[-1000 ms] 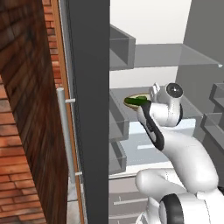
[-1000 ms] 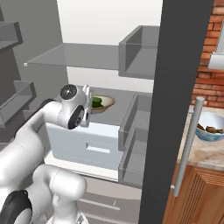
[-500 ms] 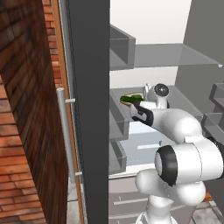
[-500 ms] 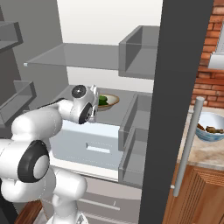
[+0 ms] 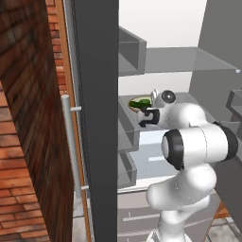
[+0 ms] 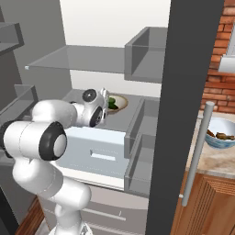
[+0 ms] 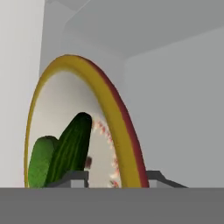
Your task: Place the bowl with the cucumber and avocado on the second highest shelf of the fridge. Place the bowl with the chicken drumsticks on the top shelf of the fridge.
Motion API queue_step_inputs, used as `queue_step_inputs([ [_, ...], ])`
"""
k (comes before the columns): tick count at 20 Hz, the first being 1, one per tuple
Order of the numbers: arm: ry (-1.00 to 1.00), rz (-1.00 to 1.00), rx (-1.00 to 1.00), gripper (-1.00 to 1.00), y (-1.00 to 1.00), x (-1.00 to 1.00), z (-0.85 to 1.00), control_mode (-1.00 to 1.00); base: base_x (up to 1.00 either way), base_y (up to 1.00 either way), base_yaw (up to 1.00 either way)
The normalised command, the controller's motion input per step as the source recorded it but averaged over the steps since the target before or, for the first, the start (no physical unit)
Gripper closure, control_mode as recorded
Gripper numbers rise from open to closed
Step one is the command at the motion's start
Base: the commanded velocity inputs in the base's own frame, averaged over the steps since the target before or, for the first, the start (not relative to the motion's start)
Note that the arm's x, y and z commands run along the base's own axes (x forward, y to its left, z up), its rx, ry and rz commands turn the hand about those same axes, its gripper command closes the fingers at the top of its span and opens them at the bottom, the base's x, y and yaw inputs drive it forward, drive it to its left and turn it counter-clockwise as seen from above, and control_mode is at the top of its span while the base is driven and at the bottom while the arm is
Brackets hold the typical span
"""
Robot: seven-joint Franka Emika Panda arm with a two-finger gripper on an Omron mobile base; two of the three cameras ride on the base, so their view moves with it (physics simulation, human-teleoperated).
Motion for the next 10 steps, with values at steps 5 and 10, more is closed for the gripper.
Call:
queue_step_inputs([
  [5, 0.00, -0.03, 0.01, -1.00, 0.00, -0.27, 0.63, -1.00, 0.00, 0.00, 0.00],
  [10, -0.05, 0.00, 0.00, -1.00, 0.04, -1.00, 0.99, -1.00, 0.00, 0.00, 0.00],
])
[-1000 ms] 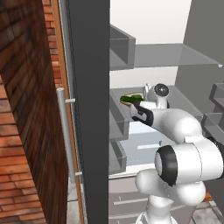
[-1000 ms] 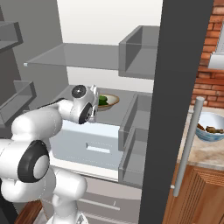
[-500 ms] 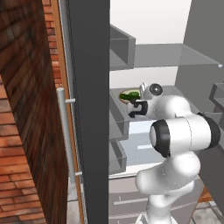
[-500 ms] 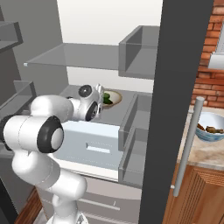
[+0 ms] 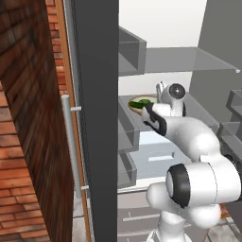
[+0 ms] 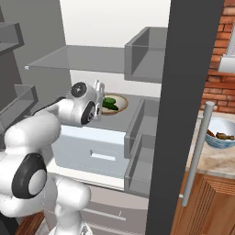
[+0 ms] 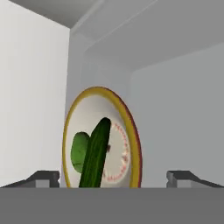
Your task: Place the bowl with the cucumber and avocado on the second highest shelf of the fridge. Place the bowl with the chicken drumsticks on the top shelf of the fridge.
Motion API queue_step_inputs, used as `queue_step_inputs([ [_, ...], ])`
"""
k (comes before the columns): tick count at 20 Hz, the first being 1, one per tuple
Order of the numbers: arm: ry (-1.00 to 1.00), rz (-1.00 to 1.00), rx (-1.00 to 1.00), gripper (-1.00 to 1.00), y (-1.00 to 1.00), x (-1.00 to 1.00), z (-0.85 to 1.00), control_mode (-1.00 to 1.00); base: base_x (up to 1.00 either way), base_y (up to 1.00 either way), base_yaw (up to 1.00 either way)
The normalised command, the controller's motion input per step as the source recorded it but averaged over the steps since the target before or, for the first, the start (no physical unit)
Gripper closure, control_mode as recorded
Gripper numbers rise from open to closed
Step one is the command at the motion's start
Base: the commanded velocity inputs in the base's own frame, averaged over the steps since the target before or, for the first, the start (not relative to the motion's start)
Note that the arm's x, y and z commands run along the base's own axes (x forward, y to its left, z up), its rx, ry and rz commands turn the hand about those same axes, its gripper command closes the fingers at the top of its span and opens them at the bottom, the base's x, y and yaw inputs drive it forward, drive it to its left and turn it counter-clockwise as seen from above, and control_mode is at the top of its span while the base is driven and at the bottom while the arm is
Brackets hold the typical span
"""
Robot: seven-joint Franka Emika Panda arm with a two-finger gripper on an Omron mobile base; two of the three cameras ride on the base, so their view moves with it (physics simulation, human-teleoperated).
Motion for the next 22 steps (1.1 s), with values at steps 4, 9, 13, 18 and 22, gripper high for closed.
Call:
queue_step_inputs([
  [4, -0.11, 0.00, 0.00, -1.00, 0.02, -1.00, 0.82, -1.00, 0.00, 0.00, 0.00],
  [9, -0.12, 0.00, -0.01, -1.00, 0.09, -1.00, 0.66, -1.00, 0.00, 0.00, 0.00],
  [13, -0.06, 0.00, 0.00, -1.00, 0.14, -1.00, 0.37, -1.00, 0.00, 0.00, 0.00],
  [18, -0.07, 0.00, 0.00, -1.00, 0.26, -1.00, 0.03, -1.00, 0.00, 0.00, 0.00],
  [22, -0.03, 0.00, 0.00, -1.00, 0.16, -0.50, 0.00, 1.00, -0.50, 0.12, 0.00],
])
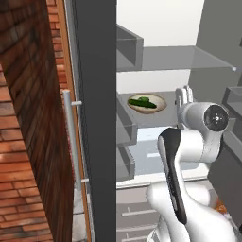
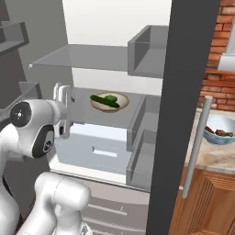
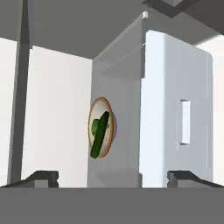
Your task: Place the bowl with the cucumber and avocado on the second highest shelf of the fridge. Place the bowl with the chicken drumsticks on the top shelf of the fridge.
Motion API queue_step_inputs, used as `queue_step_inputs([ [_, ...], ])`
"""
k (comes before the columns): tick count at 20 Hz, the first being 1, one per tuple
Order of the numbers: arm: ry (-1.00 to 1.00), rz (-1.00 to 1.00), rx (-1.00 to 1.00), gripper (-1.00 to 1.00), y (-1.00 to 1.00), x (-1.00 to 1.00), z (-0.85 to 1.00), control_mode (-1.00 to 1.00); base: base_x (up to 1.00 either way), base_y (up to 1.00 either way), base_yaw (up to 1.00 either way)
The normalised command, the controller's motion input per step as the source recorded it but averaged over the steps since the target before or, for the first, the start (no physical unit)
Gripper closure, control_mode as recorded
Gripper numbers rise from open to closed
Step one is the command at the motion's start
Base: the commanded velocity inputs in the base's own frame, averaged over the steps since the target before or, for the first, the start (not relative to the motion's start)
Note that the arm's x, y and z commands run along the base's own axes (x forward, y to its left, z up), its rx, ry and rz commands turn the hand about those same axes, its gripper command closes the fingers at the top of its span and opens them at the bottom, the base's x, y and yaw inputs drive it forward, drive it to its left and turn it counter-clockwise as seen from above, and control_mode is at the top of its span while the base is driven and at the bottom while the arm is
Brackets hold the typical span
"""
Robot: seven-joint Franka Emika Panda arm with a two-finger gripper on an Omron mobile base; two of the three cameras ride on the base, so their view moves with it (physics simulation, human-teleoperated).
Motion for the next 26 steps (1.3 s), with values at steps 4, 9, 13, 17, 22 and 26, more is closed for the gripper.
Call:
queue_step_inputs([
  [4, 0.00, 0.00, 0.00, -1.00, 0.00, 0.00, 0.00, 1.00, -1.00, 0.09, 0.00],
  [9, 0.00, 0.00, 0.00, -1.00, 0.00, 0.00, 0.00, 1.00, -1.00, -0.18, -0.09],
  [13, 0.00, 0.00, 0.00, -1.00, 0.00, 0.00, 0.00, 1.00, -0.94, -0.67, -0.46],
  [17, 0.00, 0.00, 0.00, -1.00, 0.00, 0.00, 0.00, 1.00, -0.34, -0.86, -0.57],
  [22, 0.00, 0.00, 0.00, -1.00, 0.00, 0.00, 0.00, 1.00, 0.15, -1.00, -0.38],
  [26, 0.00, 0.00, 0.00, -1.00, 0.00, 0.00, 0.00, 1.00, 0.80, -1.00, -0.09],
])
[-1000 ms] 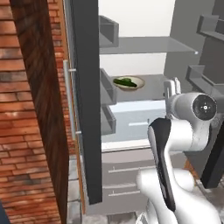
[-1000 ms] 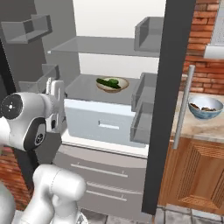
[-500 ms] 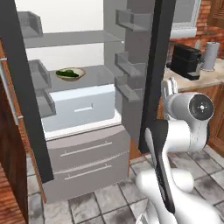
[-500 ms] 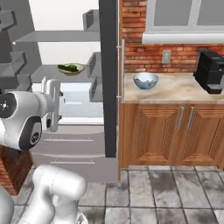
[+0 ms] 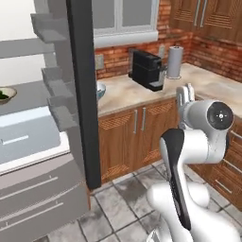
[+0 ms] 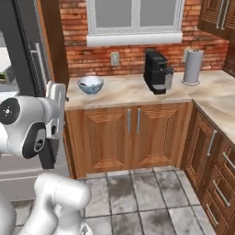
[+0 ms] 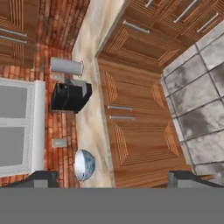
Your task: Place the bowl with the cucumber and avocado on the second highest shelf of the fridge. Place the bowl with the chicken drumsticks on the top shelf of the fridge.
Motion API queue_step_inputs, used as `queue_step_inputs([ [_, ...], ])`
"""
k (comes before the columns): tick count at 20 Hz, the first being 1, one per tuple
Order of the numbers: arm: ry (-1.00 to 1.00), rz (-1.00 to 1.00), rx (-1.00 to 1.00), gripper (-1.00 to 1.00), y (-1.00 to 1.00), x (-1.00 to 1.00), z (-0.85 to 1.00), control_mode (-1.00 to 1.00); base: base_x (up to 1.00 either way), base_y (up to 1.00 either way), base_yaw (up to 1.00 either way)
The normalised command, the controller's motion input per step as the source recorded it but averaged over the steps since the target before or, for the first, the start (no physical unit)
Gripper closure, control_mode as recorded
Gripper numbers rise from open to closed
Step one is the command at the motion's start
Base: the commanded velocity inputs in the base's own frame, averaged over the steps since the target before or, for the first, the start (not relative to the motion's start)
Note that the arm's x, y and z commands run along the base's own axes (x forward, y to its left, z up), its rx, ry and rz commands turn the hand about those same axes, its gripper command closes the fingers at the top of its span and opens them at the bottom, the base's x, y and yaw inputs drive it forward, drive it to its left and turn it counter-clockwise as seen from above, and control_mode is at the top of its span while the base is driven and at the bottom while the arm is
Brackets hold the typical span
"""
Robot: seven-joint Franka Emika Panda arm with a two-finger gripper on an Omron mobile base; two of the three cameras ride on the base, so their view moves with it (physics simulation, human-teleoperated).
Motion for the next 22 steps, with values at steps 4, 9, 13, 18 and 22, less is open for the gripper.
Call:
queue_step_inputs([
  [4, 0.00, 0.00, 0.00, -1.00, 0.00, 0.00, 0.00, 1.00, 0.93, -0.67, 0.22],
  [9, 0.00, 0.00, 0.00, -1.00, 0.00, 0.00, 0.00, 1.00, 0.70, -0.04, 0.55],
  [13, 0.00, 0.00, 0.00, -1.00, 0.00, 0.00, 0.00, 1.00, 0.71, -0.02, 0.33],
  [18, 0.00, 0.00, 0.00, -1.00, 0.00, 0.00, 0.00, 1.00, 0.73, -0.32, 0.17],
  [22, 0.00, 0.00, 0.00, -1.00, 0.00, 0.00, 0.00, 1.00, 0.73, -0.42, 0.17],
])
